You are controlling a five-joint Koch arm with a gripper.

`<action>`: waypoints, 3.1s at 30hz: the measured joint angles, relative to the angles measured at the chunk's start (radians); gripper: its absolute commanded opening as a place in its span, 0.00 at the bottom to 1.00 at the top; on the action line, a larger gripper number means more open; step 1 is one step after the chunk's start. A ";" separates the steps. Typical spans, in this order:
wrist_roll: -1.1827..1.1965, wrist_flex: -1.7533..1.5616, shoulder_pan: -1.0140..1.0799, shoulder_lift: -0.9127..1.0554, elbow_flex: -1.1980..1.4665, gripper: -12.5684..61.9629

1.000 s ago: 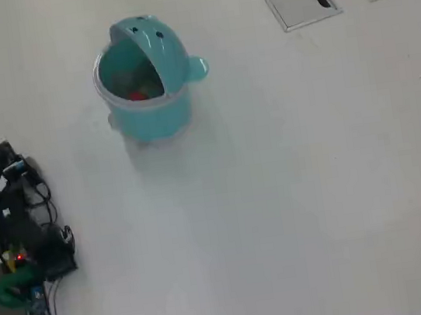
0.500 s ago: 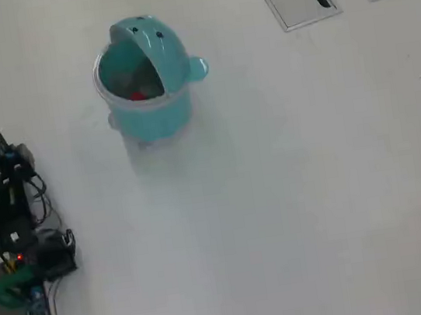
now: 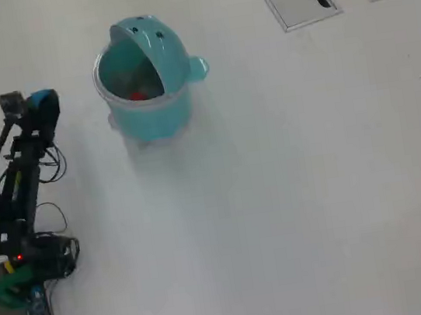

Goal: Grasp RGB lego blocks and put them in the bin one by one.

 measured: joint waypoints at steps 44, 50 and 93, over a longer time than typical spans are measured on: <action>0.064 -0.176 0.451 -0.347 -0.502 0.62; 0.164 -0.192 0.451 -0.225 -0.373 0.62; 1.302 -0.410 0.741 0.304 0.285 0.61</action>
